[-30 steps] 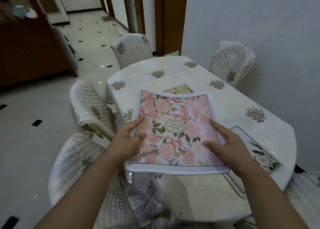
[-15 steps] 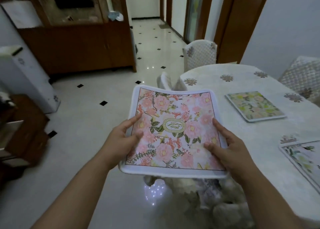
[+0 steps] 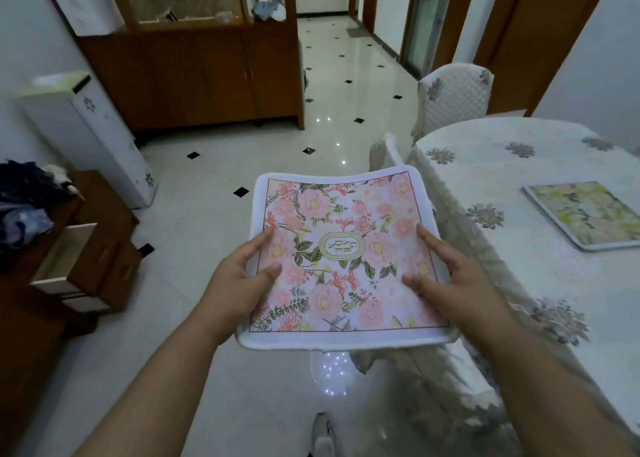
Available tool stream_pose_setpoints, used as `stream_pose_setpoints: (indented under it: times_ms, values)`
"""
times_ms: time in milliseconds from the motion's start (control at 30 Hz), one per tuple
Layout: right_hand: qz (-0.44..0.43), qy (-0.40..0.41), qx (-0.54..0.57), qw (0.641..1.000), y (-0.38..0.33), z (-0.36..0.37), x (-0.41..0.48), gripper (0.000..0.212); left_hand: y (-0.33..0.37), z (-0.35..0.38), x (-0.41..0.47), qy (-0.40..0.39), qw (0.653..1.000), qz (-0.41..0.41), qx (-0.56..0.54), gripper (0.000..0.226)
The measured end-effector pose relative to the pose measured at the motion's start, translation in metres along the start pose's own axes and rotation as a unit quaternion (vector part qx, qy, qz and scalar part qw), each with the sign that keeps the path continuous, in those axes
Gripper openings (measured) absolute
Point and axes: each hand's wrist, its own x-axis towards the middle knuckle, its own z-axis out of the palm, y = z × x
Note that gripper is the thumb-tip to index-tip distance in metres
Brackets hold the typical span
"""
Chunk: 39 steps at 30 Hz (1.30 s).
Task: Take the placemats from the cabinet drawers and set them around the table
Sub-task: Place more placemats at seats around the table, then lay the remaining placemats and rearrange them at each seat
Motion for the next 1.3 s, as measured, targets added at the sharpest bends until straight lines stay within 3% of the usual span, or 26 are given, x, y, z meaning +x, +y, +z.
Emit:
stream_pose_setpoints:
  times_ms: [167,400,533,700,1067,1300]
  values:
    - [0.022,0.003,0.024,0.999,0.012,0.039,0.066,0.078,-0.01,-0.029,0.073,-0.013,1.0,-0.003,0.028,0.058]
    - [0.035,-0.011,-0.034,0.999,0.006,0.082,0.189,0.077,0.006,-0.065,0.201,-0.033,0.991,0.008,0.129,0.063]
    - [0.046,0.022,-0.067,0.996,-0.015,0.095,0.259,0.074,0.02,-0.08,0.276,-0.043,0.991,0.012,0.126,0.062]
    - [0.069,0.075,-0.119,0.988,-0.032,0.104,0.341,0.087,0.028,-0.084,0.383,-0.071,0.989,0.039,0.123,0.061]
    - [0.127,0.211,-0.172,0.954,-0.048,0.139,0.485,0.09,0.045,-0.084,0.632,-0.237,0.967,0.062,0.075,0.059]
    - [0.178,0.319,-0.145,0.92,-0.044,0.137,0.564,0.087,0.078,-0.034,0.773,-0.333,0.932,0.096,0.105,0.06]
